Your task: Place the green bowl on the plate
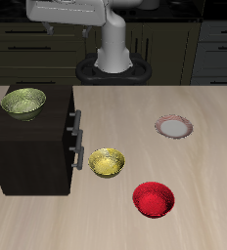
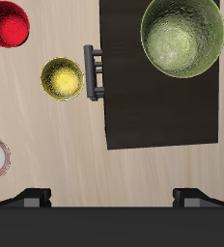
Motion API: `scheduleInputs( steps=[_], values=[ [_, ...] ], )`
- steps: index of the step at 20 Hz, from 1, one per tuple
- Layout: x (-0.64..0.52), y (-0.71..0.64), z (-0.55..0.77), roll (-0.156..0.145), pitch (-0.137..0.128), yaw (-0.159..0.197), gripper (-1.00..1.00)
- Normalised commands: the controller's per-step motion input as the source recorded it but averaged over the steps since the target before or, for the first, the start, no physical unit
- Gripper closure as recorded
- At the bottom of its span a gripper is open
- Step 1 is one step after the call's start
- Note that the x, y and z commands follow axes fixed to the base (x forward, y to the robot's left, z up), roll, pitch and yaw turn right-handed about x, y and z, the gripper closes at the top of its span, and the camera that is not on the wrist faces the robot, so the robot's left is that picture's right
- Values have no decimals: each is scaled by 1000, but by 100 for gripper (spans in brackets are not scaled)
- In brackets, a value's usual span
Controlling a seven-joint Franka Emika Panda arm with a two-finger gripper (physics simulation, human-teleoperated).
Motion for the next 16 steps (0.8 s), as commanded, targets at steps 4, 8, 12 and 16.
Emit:
scheduleInputs(
  steps=[4, 8, 12, 16],
  values=[
    [196, -146, 126, -3, -3, 35, -100],
    [235, -126, 39, -14, 4, -1, -100],
    [224, -34, 4, 7, 11, 11, -100],
    [272, -132, 60, -3, -1, -9, -100]
  ],
)
